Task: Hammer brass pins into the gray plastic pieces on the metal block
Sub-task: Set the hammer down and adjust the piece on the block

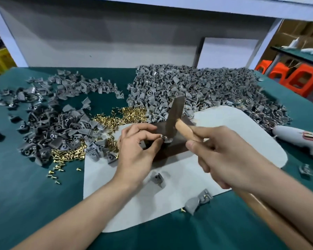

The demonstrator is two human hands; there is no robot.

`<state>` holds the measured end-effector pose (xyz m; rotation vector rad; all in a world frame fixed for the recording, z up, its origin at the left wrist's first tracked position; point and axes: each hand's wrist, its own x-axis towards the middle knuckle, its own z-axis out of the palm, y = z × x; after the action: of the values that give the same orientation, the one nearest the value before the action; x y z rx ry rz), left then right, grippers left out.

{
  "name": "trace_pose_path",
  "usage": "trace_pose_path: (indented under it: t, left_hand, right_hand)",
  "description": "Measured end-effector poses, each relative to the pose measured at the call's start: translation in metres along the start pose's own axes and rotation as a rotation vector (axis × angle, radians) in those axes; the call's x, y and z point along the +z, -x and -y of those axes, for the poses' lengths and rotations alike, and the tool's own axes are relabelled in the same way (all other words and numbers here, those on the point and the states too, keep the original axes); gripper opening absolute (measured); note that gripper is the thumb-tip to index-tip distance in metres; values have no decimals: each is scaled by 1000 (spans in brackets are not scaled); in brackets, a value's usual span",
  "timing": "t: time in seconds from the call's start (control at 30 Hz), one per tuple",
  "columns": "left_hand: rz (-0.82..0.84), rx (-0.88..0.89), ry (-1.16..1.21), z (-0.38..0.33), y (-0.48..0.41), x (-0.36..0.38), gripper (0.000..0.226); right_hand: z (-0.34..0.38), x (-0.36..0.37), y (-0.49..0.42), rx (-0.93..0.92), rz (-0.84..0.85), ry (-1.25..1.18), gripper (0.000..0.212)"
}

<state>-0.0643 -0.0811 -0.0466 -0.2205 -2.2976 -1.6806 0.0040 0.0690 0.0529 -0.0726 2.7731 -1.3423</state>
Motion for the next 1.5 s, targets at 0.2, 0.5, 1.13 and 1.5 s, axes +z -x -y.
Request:
trace_pose_path:
  t: [0.2, 0.5, 1.13, 1.5]
  left_hand:
    - [14, -24, 9, 2, 1, -1, 25]
    - [24, -32, -5, 3, 1, -2, 22]
    - [22, -83, 27, 3, 0, 0, 19]
    - [30, -68, 47, 0, 1, -1, 7]
  right_hand:
    - [17, -18, 0, -119, -121, -3, 17]
    - [20, -18, -1, -153, -119, 13, 18]
    - [0, -45, -3, -256, -259, -239, 23]
    - [-100, -23, -29, 205, -171, -767, 20]
